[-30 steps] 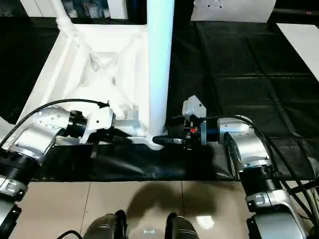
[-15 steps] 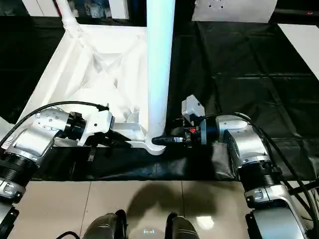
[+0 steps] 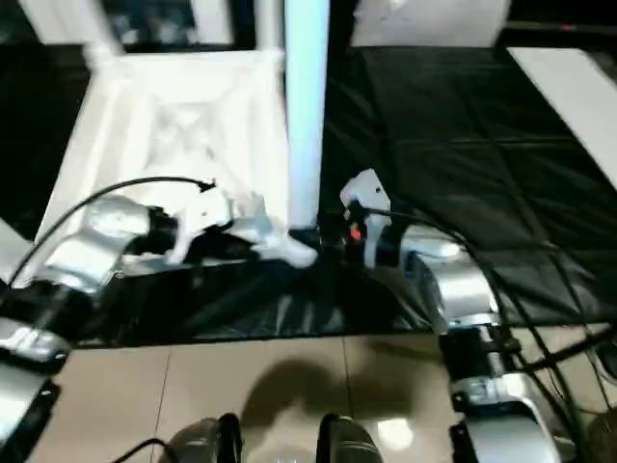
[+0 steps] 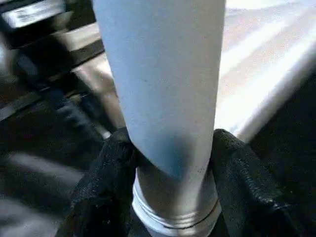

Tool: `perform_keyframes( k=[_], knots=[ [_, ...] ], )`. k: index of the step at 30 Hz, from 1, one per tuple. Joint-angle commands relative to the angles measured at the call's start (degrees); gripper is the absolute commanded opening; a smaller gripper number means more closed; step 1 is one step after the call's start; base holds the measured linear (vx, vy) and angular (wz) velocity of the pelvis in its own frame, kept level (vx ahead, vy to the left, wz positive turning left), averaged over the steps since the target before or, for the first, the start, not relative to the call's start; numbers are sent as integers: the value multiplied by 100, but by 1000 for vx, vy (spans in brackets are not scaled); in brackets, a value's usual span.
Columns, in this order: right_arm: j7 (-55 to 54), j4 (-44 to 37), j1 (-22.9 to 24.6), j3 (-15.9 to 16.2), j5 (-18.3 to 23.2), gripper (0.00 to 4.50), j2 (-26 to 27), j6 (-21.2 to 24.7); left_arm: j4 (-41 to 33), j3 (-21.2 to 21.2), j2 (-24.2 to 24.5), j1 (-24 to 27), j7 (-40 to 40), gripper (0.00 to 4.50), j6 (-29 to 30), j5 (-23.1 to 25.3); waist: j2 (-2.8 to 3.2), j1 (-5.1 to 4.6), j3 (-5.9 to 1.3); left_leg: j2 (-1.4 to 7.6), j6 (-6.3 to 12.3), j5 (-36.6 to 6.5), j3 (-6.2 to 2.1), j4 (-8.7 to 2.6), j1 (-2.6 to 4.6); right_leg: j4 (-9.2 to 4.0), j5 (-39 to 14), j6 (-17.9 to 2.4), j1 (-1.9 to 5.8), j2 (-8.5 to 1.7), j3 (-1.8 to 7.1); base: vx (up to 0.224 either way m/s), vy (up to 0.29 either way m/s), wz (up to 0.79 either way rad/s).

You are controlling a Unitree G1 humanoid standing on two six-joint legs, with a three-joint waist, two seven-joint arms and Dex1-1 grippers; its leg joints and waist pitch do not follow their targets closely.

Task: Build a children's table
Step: Rotate leg to tighten

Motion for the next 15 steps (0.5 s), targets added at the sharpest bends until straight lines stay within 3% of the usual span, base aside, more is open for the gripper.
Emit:
perform_keyframes(
  k=[1,4,5,11,12,15],
  knots=[
    [-738,225,-86,350,-191,191,536,373,26,-116,-543,-209,556,0,144,-61,-53,3,-364,398,-27,-1685,-311,-468,133,-591,-3138,-906,215,-629,314,0,0,0],
    [-1774,287,-179,218,-371,191,1013,626,254,40,-956,-408,1265,0,413,-29,-39,-23,-384,405,4,-1490,-284,-488,130,-560,-2577,-1006,192,-583,314,0,0,0],
    [-2060,279,-196,176,-442,191,1156,687,314,83,-1059,-456,1419,0,483,-11,-42,-28,-392,393,12,-1502,-256,-474,163,-565,-2320,-1094,175,-577,333,0,0,0],
    [-3169,386,-354,-250,-360,191,1804,786,434,198,-1387,-575,1982,0,665,74,-46,-13,-447,371,242,-1022,-209,-433,135,-492,-1376,-1254,233,-570,353,0,0,0],
    [-3122,357,-348,-255,-334,247,1821,699,408,185,-1394,-571,1990,0,673,86,-41,-6,-451,369,275,-975,-206,-430,134,-483,-1288,-1266,238,-565,354,0,0,0],
    [-2898,248,-288,-166,-417,264,1690,451,320,152,-1301,-524,1895,0,644,128,-47,27,-464,358,461,-766,-186,-408,120,-463,-970,-1318,264,-563,349,0,0,0]
  ],
)
